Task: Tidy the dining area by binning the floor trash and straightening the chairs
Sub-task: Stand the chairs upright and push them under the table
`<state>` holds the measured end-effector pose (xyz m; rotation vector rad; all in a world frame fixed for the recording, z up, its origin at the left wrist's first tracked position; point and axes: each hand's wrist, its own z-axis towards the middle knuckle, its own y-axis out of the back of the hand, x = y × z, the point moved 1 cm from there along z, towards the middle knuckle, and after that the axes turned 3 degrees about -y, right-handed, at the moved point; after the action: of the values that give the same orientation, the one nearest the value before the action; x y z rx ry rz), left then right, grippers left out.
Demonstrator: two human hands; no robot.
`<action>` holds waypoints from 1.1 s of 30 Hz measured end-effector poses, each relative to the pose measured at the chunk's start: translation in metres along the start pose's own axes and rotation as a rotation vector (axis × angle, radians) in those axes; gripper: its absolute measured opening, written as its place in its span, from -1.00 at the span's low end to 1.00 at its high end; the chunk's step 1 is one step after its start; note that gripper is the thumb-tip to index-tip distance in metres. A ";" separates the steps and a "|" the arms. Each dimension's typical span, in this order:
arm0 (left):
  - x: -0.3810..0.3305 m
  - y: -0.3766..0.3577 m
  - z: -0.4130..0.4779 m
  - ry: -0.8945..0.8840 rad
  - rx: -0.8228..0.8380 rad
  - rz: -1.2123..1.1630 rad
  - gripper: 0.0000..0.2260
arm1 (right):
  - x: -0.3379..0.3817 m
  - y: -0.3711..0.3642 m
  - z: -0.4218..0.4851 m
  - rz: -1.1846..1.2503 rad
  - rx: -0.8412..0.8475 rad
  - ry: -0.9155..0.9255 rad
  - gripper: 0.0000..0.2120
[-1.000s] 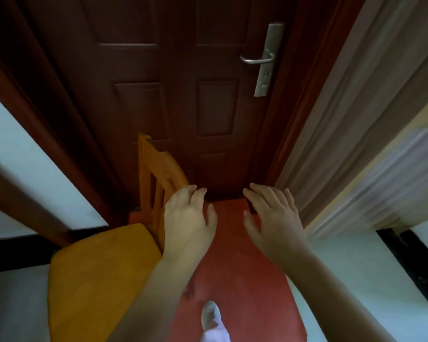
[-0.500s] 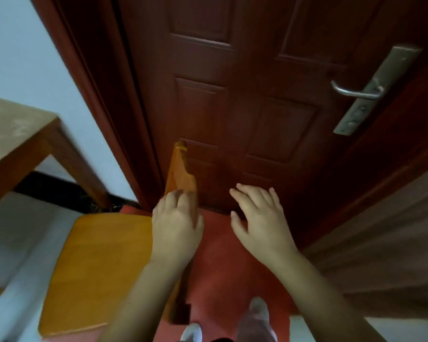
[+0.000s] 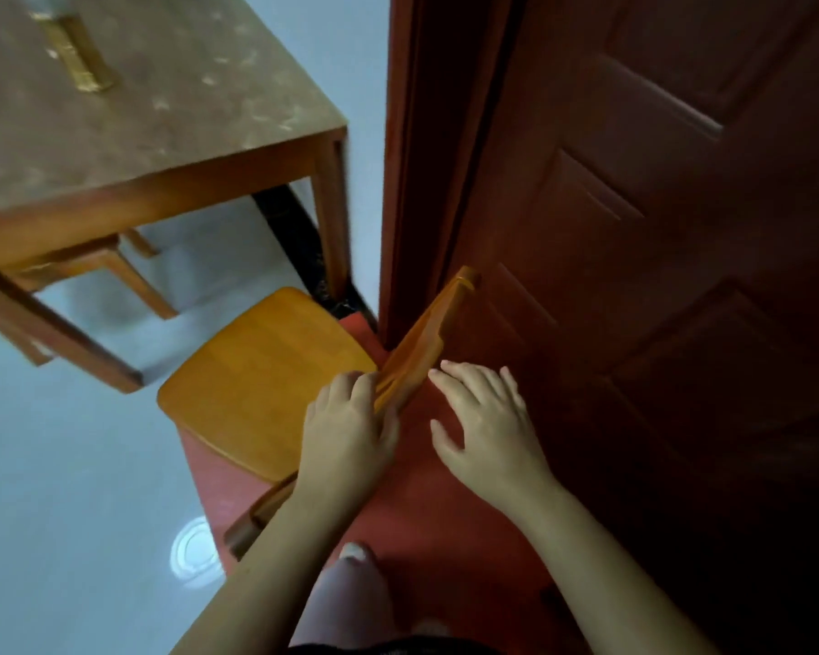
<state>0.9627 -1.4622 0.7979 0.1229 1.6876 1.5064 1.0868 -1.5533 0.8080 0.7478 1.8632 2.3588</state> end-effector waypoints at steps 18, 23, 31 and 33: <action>0.001 -0.049 0.016 0.274 0.044 0.017 -0.58 | -0.053 -0.036 0.082 0.004 0.350 0.512 -0.58; -0.005 -0.048 0.015 0.441 -0.019 0.006 -0.57 | -0.059 -0.032 0.113 0.054 0.575 0.675 -0.62; -0.004 -0.044 0.011 0.530 -0.004 0.028 -0.70 | -0.043 -0.044 0.127 -0.040 0.656 0.881 -0.66; -0.002 -0.043 0.010 0.525 0.018 0.004 -0.71 | -0.038 -0.046 0.129 -0.045 0.686 0.911 -0.69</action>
<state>0.9894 -1.4666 0.7633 -0.2847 2.1060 1.6189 1.1596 -1.4359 0.7728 -0.5158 3.0275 2.1645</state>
